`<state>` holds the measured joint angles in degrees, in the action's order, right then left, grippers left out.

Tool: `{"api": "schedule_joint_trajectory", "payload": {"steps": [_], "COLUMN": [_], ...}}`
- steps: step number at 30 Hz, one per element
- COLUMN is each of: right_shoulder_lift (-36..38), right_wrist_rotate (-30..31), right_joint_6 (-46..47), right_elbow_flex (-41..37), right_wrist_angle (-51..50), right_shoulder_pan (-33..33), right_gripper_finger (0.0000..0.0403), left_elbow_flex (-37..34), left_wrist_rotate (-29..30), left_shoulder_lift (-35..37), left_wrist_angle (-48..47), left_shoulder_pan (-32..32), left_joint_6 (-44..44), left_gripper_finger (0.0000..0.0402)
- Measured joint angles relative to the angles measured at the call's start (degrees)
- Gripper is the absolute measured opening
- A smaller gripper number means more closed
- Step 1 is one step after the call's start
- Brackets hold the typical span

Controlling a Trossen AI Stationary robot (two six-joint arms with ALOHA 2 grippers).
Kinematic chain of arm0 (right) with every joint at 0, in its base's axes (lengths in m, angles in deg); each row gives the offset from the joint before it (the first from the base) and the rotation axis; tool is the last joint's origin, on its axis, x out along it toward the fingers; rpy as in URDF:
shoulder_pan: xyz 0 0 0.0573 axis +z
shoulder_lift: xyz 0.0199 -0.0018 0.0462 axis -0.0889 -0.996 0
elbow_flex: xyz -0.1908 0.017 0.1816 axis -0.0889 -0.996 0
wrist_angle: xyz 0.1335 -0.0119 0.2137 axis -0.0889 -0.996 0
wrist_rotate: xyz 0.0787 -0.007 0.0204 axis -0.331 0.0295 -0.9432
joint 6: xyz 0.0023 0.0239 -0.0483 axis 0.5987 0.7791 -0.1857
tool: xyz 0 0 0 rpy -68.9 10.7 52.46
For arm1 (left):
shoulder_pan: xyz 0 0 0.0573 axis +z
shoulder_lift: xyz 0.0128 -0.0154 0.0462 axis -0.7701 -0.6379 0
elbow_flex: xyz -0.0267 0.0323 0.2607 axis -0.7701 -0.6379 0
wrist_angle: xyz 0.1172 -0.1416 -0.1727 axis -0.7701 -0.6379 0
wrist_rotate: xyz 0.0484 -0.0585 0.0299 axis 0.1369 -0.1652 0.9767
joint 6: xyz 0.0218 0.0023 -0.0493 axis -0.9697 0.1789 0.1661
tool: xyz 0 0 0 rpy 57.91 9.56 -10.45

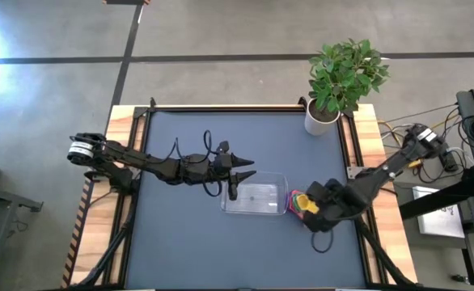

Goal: Nest measuring cups in basket
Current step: Put the nested measuring cups into the transparent bin

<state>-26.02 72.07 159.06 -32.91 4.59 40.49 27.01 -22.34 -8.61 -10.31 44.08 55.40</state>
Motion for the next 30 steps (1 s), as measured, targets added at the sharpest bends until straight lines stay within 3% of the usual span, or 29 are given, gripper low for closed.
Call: {"api": "schedule_joint_trajectory", "payload": {"steps": [5, 12, 26, 30], "right_shoulder_lift": [5.95, 8.18, 8.58, 8.58], "right_wrist_rotate": [4.98, 5.57, 10.14, 11.03], "right_joint_6": [0.63, 0.97, 3.64, 5.4], "right_elbow_flex": [-6.7, -17.21, -20.95, -22.85], "right_wrist_angle": [7.26, 17.91, 17.96, 22.37], "right_shoulder_pan": [5.9, 9.0, 8.84, 8.84], "right_gripper_finger": [0.0398, 0.0398, 0.0398, 0.0398], "left_elbow_flex": [0.0, 0.0, 0.0, 0.0], "left_wrist_rotate": [0.0, 0.02, 0.02, 0.02], "left_shoulder_lift": [0.0, 0.0, 0.0, 0.0], "left_wrist_angle": [-0.04, -0.06, -0.13, -0.15], "left_shoulder_pan": [0.0, 0.0, 0.0, 0.0], "left_joint_6": [0.0, 0.0, -0.46, -0.46], "left_gripper_finger": [0.013, 0.013, 0.013, 0.013]}}
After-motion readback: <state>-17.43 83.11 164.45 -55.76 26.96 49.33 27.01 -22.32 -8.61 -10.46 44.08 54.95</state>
